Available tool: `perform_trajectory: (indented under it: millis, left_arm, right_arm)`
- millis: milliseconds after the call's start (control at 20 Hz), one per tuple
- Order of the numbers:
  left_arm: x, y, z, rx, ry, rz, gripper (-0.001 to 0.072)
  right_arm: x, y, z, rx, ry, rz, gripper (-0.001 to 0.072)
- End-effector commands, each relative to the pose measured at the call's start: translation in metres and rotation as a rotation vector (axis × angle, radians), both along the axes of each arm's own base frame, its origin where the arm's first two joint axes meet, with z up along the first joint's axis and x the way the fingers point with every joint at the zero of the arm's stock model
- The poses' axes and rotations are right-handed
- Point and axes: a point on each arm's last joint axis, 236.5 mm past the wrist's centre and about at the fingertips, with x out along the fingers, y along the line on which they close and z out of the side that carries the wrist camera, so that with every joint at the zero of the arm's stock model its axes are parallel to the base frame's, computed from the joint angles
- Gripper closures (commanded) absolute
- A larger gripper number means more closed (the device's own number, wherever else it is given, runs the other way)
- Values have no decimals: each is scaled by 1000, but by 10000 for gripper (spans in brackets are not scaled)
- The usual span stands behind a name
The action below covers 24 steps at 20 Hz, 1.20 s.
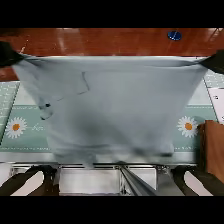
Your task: Fold the shirts.
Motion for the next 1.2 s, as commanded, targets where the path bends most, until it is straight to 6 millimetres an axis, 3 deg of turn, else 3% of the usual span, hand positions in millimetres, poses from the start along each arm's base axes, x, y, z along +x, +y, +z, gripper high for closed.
perform_trajectory:
  millis: [0,200,350,450,600,750,950,1050,1150]
  left_arm:
    - [79,-19,-74,-106,59,12,692]
    - [154,-36,-123,-162,63,-1,691]
    - [172,-43,-159,-205,149,17,691]
    - [169,-45,-176,-223,202,26,691]
    - [146,-52,-184,-199,280,-67,691]
    - [90,-56,-201,-99,430,-325,691]
    - [53,-42,-246,-114,607,-260,691]
    - [33,-33,-262,-88,686,-261,691]
    - [26,-31,-266,-88,713,-263,691]
  right_arm:
    - [82,1,-71,136,49,-23,694]
    - [153,-12,-134,179,82,-61,693]
    - [181,-14,-173,243,154,-105,693]
    - [184,-13,-188,274,195,-127,693]
    - [169,-9,-191,239,227,-36,693]
    - [118,-11,-207,171,384,126,693]
    - [68,-42,-254,55,632,38,693]
    - [59,-44,-264,51,673,15,693]
    - [57,-43,-268,57,685,3,693]
